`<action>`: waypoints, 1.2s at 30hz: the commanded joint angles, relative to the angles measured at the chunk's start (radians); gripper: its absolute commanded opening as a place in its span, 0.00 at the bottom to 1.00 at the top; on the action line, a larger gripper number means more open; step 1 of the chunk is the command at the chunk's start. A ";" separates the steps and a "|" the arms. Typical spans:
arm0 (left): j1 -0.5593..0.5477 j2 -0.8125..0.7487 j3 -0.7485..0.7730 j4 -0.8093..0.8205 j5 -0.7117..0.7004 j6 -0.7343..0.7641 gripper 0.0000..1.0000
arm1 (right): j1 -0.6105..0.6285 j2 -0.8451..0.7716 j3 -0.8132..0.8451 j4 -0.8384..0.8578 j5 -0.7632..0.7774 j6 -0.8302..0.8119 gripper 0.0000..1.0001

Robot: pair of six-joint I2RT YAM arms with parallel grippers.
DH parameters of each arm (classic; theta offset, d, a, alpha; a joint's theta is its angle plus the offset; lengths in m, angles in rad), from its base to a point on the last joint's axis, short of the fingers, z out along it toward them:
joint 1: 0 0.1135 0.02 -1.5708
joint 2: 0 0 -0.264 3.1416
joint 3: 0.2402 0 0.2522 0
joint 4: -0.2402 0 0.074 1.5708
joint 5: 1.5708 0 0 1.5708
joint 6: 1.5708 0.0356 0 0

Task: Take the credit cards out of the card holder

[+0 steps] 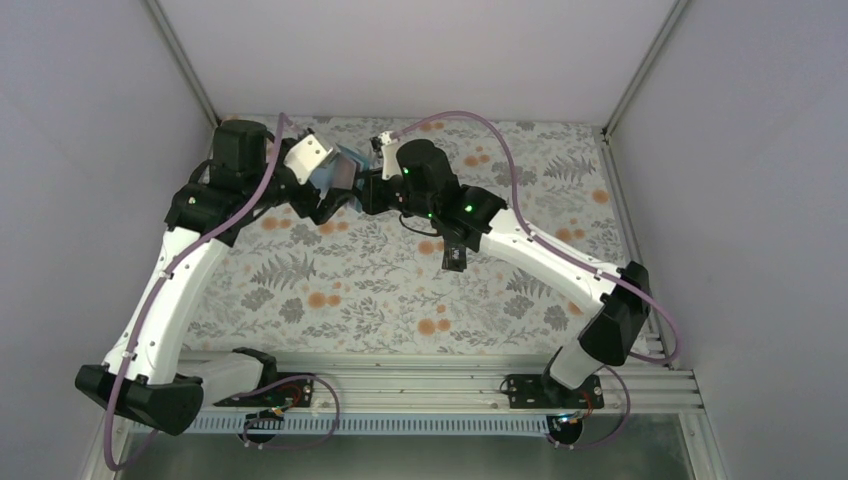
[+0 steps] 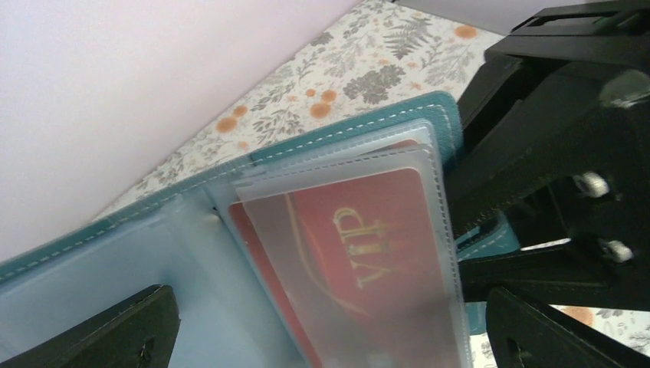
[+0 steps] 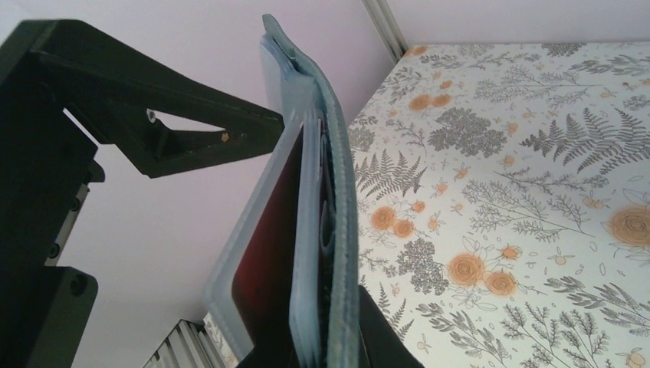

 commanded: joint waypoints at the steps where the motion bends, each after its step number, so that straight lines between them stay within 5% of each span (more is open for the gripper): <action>1: -0.013 0.018 0.028 0.017 -0.117 0.027 1.00 | 0.014 -0.002 0.060 0.017 -0.014 -0.021 0.04; 7: -0.011 0.014 0.035 0.029 -0.356 0.038 1.00 | 0.010 -0.027 0.076 -0.024 -0.001 -0.061 0.04; 12: -0.008 0.001 0.047 0.021 -0.345 0.038 1.00 | 0.007 -0.042 0.070 -0.039 0.014 -0.071 0.04; 18: -0.008 -0.013 0.074 -0.033 -0.017 0.037 1.00 | 0.003 -0.040 0.063 -0.035 0.031 -0.067 0.04; 21: -0.022 0.003 0.053 -0.027 0.012 0.027 1.00 | 0.001 -0.026 0.073 -0.028 0.014 -0.063 0.04; 31: -0.112 0.048 0.058 -0.012 -0.142 0.058 1.00 | -0.004 0.004 0.090 -0.027 -0.011 -0.057 0.04; 36: -0.116 0.061 0.052 0.011 -0.343 0.071 1.00 | -0.008 -0.009 0.084 -0.034 -0.007 -0.057 0.04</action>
